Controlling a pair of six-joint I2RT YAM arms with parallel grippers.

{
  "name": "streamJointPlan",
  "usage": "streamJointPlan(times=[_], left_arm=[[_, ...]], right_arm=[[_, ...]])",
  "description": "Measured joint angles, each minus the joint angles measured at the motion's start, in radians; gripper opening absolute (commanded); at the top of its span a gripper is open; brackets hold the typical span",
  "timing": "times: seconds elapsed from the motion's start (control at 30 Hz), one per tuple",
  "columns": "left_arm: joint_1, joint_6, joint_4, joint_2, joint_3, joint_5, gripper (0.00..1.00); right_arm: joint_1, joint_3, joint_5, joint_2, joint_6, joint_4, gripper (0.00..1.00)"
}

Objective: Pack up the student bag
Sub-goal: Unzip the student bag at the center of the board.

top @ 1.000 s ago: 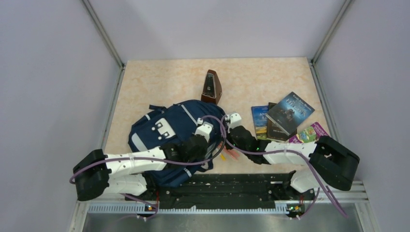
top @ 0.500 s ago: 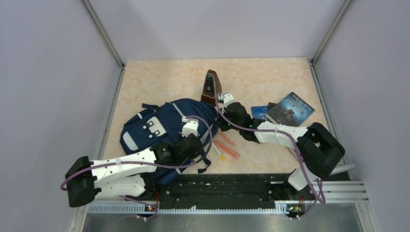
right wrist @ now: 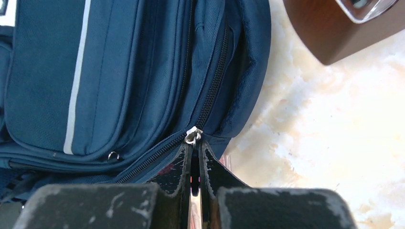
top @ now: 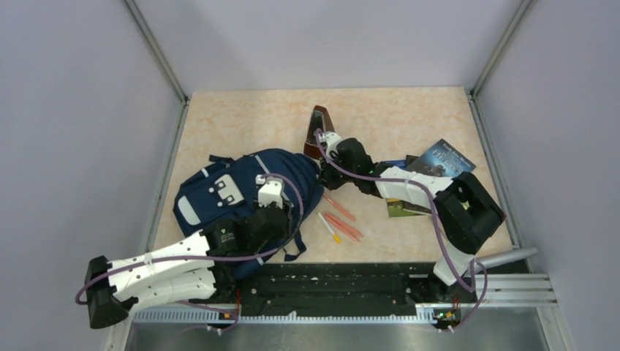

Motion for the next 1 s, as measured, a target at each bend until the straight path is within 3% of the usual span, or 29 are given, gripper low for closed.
streamJointPlan(times=[0.07, 0.27, 0.63, 1.0], left_arm=[[0.000, 0.028, 0.016, -0.001, 0.016, 0.018, 0.76], [0.021, 0.156, 0.195, 0.129, 0.106, 0.062, 0.78], [0.119, 0.221, 0.467, 0.320, 0.081, 0.187, 0.68], [0.166, 0.198, 0.617, 0.457, 0.036, 0.296, 0.53]], right_arm=[[0.009, -0.005, 0.000, 0.000, 0.003, -0.012, 0.00], [0.061, -0.053, 0.025, -0.023, 0.050, -0.023, 0.00], [0.082, -0.146, 0.077, -0.207, 0.127, -0.116, 0.00], [0.087, -0.161, 0.098, -0.258, 0.128, -0.156, 0.00]])
